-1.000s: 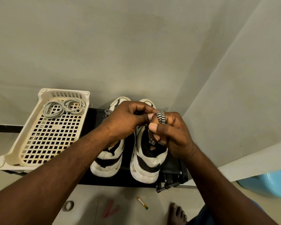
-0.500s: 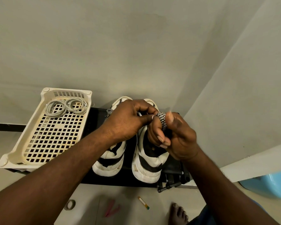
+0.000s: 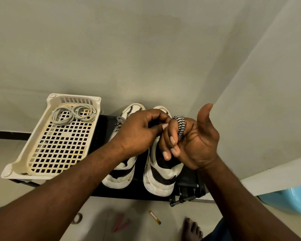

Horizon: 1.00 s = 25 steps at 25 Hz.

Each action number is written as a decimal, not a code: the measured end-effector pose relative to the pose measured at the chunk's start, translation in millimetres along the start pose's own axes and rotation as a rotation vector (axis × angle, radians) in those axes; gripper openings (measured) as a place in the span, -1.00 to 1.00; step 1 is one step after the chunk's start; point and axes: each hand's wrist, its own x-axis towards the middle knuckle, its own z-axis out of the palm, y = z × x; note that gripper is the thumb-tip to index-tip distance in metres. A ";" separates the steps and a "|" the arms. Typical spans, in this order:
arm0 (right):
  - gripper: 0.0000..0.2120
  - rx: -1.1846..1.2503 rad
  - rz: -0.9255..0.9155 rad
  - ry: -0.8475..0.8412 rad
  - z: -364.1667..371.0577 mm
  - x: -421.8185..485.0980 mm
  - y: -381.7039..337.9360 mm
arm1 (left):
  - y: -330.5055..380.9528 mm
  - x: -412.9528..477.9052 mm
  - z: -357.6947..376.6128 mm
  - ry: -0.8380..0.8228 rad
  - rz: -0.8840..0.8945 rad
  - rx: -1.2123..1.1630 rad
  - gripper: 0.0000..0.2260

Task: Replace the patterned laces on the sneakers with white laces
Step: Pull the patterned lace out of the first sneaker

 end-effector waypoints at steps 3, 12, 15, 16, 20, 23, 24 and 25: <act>-0.23 0.089 0.010 -0.004 2.1 -0.1 -1.2 | 1.4 -2.0 8.5 0.055 -0.020 -0.026 -0.88; -0.39 0.312 0.011 -0.098 6.3 2.4 -5.7 | 14.4 5.9 6.9 -0.034 -0.368 -0.802 -0.91; -0.35 0.349 0.022 -0.104 3.7 1.2 -5.9 | 11.4 6.8 -2.1 -0.199 -0.338 -0.649 -0.73; -0.35 0.345 0.030 -0.100 2.3 0.7 -5.5 | 12.1 6.7 -6.3 -0.240 -0.325 -0.582 -0.76; -0.36 0.342 0.067 -0.064 -2.8 0.0 0.4 | 14.8 6.1 -17.8 -0.232 -0.213 -0.267 -0.90; -0.37 0.363 0.083 -0.038 -3.6 0.8 5.0 | 18.3 2.3 -16.9 -0.156 -0.052 0.055 -0.90; -0.38 0.371 0.089 -0.034 -3.2 1.4 6.5 | 18.4 0.9 -16.7 -0.117 -0.014 0.160 -0.91; -0.39 0.391 0.099 -0.033 -2.5 2.7 9.1 | 19.1 -1.1 -17.1 -0.082 -0.008 0.220 -0.94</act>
